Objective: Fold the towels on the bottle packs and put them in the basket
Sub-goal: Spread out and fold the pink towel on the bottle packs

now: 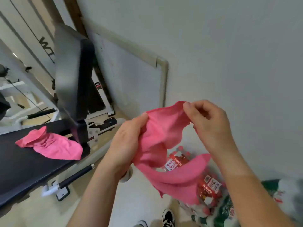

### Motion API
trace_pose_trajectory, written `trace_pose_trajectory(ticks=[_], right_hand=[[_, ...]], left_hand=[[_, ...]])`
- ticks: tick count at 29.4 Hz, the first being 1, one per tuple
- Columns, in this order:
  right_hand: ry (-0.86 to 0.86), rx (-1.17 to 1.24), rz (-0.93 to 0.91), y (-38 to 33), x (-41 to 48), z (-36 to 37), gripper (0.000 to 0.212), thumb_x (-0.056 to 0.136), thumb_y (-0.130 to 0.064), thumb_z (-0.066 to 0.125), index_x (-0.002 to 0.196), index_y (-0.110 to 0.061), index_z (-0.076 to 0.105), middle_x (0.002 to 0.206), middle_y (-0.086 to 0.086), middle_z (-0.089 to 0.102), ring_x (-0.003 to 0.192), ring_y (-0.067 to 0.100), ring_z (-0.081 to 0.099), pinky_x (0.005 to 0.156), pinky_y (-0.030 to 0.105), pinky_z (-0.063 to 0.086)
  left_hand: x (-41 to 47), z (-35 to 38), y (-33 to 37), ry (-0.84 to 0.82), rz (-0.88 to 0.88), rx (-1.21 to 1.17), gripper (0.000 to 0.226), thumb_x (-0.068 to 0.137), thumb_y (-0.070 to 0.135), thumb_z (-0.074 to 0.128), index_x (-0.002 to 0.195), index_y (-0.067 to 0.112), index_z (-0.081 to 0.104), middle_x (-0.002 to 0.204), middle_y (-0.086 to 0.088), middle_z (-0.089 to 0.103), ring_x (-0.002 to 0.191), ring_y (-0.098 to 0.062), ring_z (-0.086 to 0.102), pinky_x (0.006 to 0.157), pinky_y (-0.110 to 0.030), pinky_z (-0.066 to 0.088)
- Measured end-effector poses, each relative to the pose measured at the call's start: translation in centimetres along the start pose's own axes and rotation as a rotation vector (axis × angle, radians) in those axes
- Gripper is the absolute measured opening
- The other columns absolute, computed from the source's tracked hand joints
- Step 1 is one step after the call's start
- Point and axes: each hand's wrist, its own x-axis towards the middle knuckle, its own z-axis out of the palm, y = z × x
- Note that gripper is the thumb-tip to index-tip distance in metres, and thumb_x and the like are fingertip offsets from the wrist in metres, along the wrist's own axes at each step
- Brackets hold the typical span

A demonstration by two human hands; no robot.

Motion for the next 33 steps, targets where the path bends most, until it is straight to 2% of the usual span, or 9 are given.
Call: trace_pose_trajectory(ticks=[2, 4, 7, 12, 18, 21, 26, 30, 33], right_hand=[[-0.201, -0.057, -0.001, 1.1, -2.7, -3.9, 0.032, 0.075, -0.050, 0.071, 0.099, -0.030, 0.065, 0.103, 0.000, 0.066, 0.099, 0.006, 0.062, 0.085, 0.034, 0.051], [-0.498, 0.060, 0.136, 1.8, -5.8, -5.9, 0.023, 0.081, -0.039, 0.072, 0.096, -0.022, 0.070, 0.093, 0.009, 0.070, 0.088, 0.012, 0.065, 0.080, 0.036, 0.054], [-0.433, 0.194, 0.269, 2.1, -10.6, -9.2, 0.040, 0.069, -0.037, 0.082, 0.087, -0.002, 0.072, 0.074, 0.006, 0.067, 0.065, 0.014, 0.060, 0.059, 0.023, 0.048], [-0.477, 0.186, 0.436, 1.3, -19.7, -16.9, 0.042, 0.063, -0.025, 0.084, 0.098, -0.004, 0.075, 0.086, 0.007, 0.074, 0.068, 0.015, 0.069, 0.059, 0.021, 0.055], [0.155, 0.219, 0.337, -2.1, -27.4, -26.0, 0.038, 0.055, -0.031, 0.086, 0.083, -0.006, 0.077, 0.076, 0.005, 0.074, 0.065, 0.011, 0.067, 0.063, 0.019, 0.054], [0.516, 0.374, 0.247, -3.7, -29.5, -30.0, 0.014, 0.073, -0.022, 0.068, 0.074, -0.009, 0.074, 0.072, 0.003, 0.072, 0.068, 0.012, 0.066, 0.075, 0.026, 0.053], [0.727, 0.612, 0.111, -5.8, -33.1, -37.7, 0.028, 0.084, -0.027, 0.058, 0.095, -0.003, 0.067, 0.095, 0.013, 0.071, 0.097, 0.024, 0.068, 0.089, 0.036, 0.054], [0.882, 0.243, 0.142, -2.9, -34.9, -46.1, 0.011, 0.091, -0.013, 0.058, 0.091, -0.011, 0.068, 0.083, 0.001, 0.073, 0.081, 0.012, 0.067, 0.084, 0.032, 0.053], [0.963, -0.179, 0.201, 0.2, -35.3, -52.0, 0.029, 0.087, 0.005, 0.053, 0.084, -0.019, 0.070, 0.076, -0.006, 0.072, 0.074, 0.006, 0.063, 0.079, 0.023, 0.049]], left_hand=[[-0.8, 2.2, 1.1, -0.395, -0.048, 0.041, 0.050, 0.060, 0.058, 0.073, 0.073, 0.013, 0.060, 0.074, -0.012, 0.052, 0.072, -0.026, 0.048, 0.068, -0.039, 0.039], [-2.3, 4.1, 1.4, -0.662, -0.053, -0.016, 0.051, 0.052, 0.056, 0.082, 0.064, 0.009, 0.066, 0.064, -0.013, 0.057, 0.063, -0.022, 0.054, 0.062, -0.031, 0.042], [-3.7, 4.6, 0.0, -0.719, -0.023, -0.106, 0.027, 0.070, 0.031, 0.077, 0.053, 0.014, 0.063, 0.048, 0.003, 0.052, 0.042, -0.006, 0.045, 0.043, -0.015, 0.033], [-6.7, 6.1, -4.4, -0.645, 0.187, 0.278, 0.012, 0.084, 0.016, 0.070, 0.073, 0.012, 0.072, 0.066, -0.003, 0.066, 0.058, -0.010, 0.055, 0.057, -0.026, 0.043], [-10.7, 12.9, -5.6, -0.930, 0.571, 0.911, 0.010, 0.072, 0.016, 0.045, 0.067, 0.019, 0.053, 0.062, 0.003, 0.058, 0.068, -0.021, 0.054, 0.063, -0.034, 0.043], [-12.3, 16.9, -5.0, -0.902, 0.642, 0.910, 0.013, 0.054, 0.016, 0.033, 0.061, 0.014, 0.043, 0.054, 0.001, 0.050, 0.061, -0.023, 0.049, 0.055, -0.033, 0.037], [-13.4, 23.7, -3.9, -0.738, 0.659, 0.757, 0.027, 0.053, 0.012, 0.032, 0.066, 0.016, 0.056, 0.062, 0.002, 0.059, 0.069, -0.022, 0.056, 0.059, -0.032, 0.040], [-13.8, 31.6, -5.7, -0.666, 0.546, 0.849, 0.027, 0.082, 0.005, 0.042, 0.082, 0.021, 0.064, 0.084, 0.000, 0.067, 0.086, -0.026, 0.060, 0.067, -0.033, 0.041], [-15.1, 37.3, -6.0, -0.455, 0.589, 0.713, 0.041, 0.079, -0.002, 0.040, 0.102, 0.019, 0.067, 0.101, -0.005, 0.067, 0.099, -0.030, 0.060, 0.078, -0.031, 0.041]])
